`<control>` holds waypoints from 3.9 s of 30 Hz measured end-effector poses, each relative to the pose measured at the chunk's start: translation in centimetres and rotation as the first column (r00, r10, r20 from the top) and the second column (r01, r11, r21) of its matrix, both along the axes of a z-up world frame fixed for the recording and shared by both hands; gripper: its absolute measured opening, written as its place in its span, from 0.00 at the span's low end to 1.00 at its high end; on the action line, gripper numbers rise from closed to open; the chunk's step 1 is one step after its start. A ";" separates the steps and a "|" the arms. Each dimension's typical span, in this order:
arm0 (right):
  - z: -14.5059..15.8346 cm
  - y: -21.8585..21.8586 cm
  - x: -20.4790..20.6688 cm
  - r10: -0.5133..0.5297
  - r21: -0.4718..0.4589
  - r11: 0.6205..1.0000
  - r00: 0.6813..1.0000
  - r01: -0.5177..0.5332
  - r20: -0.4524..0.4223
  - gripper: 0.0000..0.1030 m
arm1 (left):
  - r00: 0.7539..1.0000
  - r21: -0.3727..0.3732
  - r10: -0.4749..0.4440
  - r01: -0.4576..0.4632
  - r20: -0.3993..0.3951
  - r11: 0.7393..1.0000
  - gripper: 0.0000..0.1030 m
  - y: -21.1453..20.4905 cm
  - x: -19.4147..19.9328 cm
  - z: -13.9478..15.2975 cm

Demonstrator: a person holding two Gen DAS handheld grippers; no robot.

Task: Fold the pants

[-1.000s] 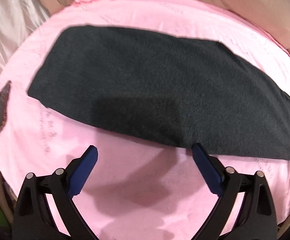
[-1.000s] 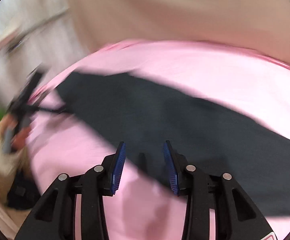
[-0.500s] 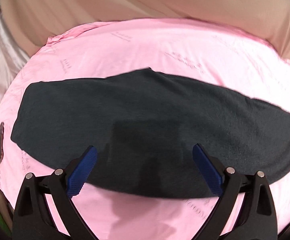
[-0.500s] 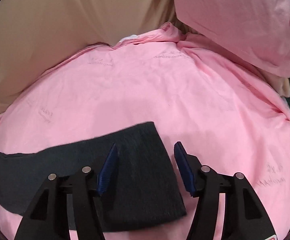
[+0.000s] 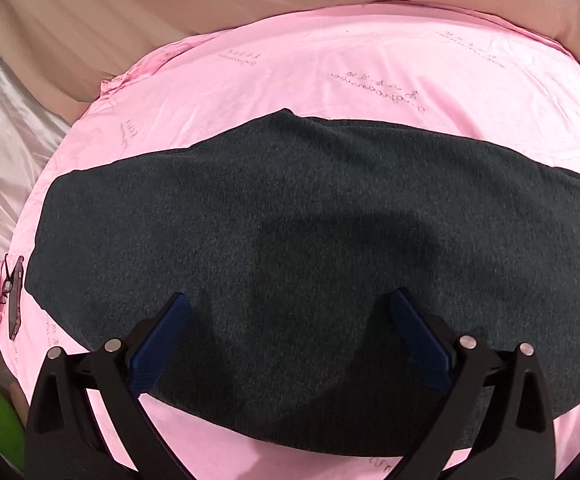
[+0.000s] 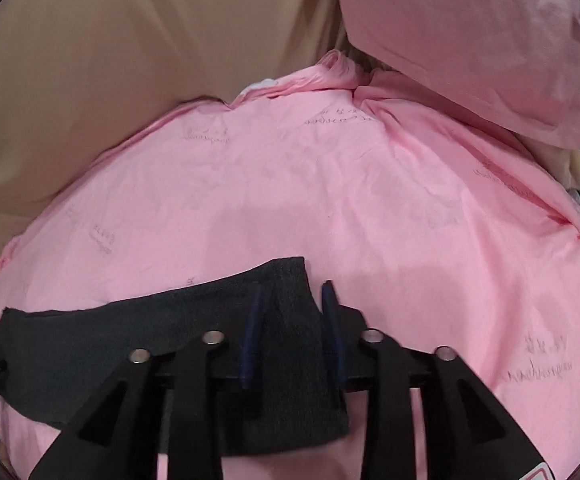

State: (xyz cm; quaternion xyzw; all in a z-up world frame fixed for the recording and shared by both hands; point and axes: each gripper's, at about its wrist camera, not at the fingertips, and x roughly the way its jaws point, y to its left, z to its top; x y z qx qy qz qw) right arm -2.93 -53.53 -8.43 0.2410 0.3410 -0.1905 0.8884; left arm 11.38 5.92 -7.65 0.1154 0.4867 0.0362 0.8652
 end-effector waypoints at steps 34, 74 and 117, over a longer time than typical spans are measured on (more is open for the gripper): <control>-4.1 1.0 -4.4 -0.136 0.240 0.962 0.991 0.130 0.009 0.51 | 1.000 -0.056 0.011 -0.010 0.015 0.998 0.96 1.0 -0.3 -0.4; 5.7 39.9 19.4 0.603 0.043 0.791 0.789 -0.610 0.117 0.09 | 0.986 -0.224 0.056 -0.019 0.157 0.974 0.95 16.8 -3.5 4.3; -0.2 21.2 2.0 0.249 -0.025 0.968 0.967 -0.251 -0.053 0.09 | 0.990 -0.246 0.120 -0.100 0.068 0.964 0.95 15.1 -5.8 3.7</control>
